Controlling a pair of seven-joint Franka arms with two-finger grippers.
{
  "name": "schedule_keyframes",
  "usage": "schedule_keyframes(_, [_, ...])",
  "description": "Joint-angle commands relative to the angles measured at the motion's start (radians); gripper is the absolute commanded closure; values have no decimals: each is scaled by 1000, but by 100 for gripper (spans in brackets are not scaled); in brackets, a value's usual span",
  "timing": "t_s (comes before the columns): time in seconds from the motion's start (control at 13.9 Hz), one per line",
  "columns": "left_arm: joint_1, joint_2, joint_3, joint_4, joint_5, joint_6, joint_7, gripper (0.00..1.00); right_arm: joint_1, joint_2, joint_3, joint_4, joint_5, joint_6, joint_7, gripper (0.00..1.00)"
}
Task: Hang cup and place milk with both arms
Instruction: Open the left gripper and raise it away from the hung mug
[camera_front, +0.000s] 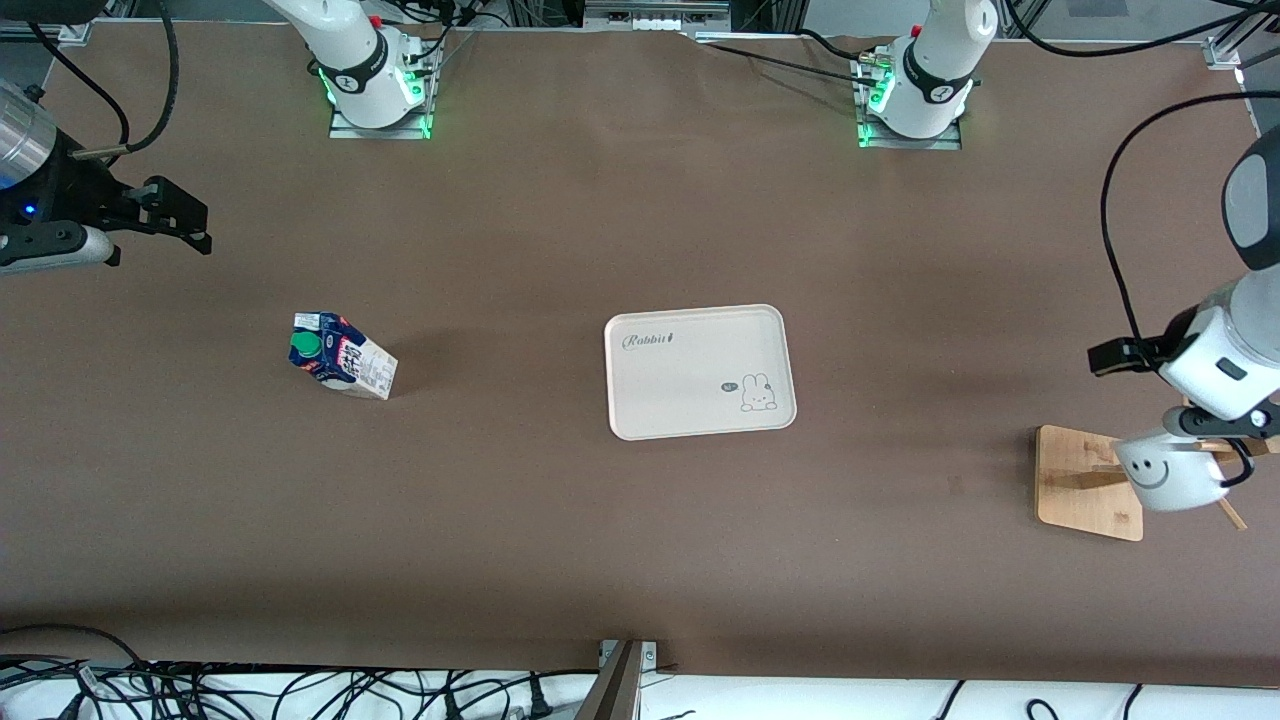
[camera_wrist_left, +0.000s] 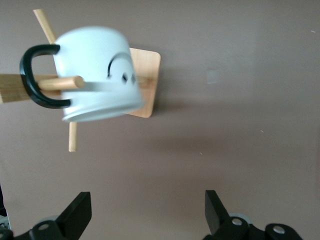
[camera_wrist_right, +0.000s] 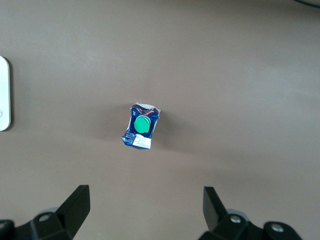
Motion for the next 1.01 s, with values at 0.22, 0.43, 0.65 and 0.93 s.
schedule_keyframes(0.22, [6, -84, -62, 2, -59, -78, 20, 0, -6, 13, 9, 21, -15, -10, -9, 0])
schedule_keyframes(0.43, [19, -87, -67, -1, -101, -80, 27, 0, -6, 13, 9, 21, -13, -10, -8, 0])
schedule_keyframes(0.65, [-16, -156, 8, -96, -157, -43, 47, 0, -6, 13, 9, 21, -15, -10, -6, 0])
schedule_keyframes(0.93, [-99, -393, 132, -446, -160, 271, 132, 0, -6, 13, 9, 21, -13, -10, -8, 0])
